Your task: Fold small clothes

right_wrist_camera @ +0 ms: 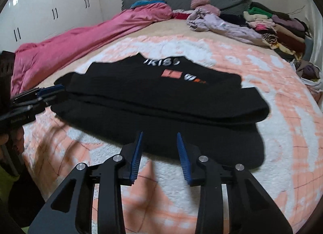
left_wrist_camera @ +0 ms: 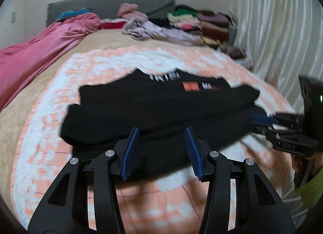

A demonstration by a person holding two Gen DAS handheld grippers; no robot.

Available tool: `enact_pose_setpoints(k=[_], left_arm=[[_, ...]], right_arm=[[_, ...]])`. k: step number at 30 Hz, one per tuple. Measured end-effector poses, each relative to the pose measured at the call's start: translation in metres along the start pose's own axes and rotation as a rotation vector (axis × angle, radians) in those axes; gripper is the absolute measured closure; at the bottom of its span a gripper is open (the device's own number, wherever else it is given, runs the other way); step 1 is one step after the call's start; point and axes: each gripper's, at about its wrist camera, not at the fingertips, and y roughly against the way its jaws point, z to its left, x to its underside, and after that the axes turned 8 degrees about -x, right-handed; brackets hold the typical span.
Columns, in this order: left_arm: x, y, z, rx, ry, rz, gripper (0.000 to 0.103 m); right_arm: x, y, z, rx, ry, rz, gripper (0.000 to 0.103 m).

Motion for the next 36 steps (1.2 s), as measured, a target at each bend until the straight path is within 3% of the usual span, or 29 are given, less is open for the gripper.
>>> enact_pose_setpoints(k=[8,15,25,32,36], left_arm=[[0.017,-0.037,-0.011,-0.067,-0.069,0.104,0.065],[0.010,-0.043,-0.001,-0.097,-0.033,0.074,0.065],[-0.009,-0.050,0.008,-0.119,-0.093,0.017,0.065],[-0.041,-0.070,0.033,-0.139,-0.001,0.046,0.059],[-0.054,-0.090,0.068,-0.123,0.210,0.103,0.058]], right_arm=[[0.002,-0.033,-0.001,0.074,0.020,0.045,0.071],[-0.007,-0.044,-0.006,0.091,0.022,0.018,0.071],[-0.032,-0.048,-0.018,0.088,0.036,-0.013,0.070],[-0.069,-0.067,-0.041,0.077,-0.024,-0.008,0.070],[-0.088,-0.083,-0.055,0.095,-0.057,0.001,0.070]])
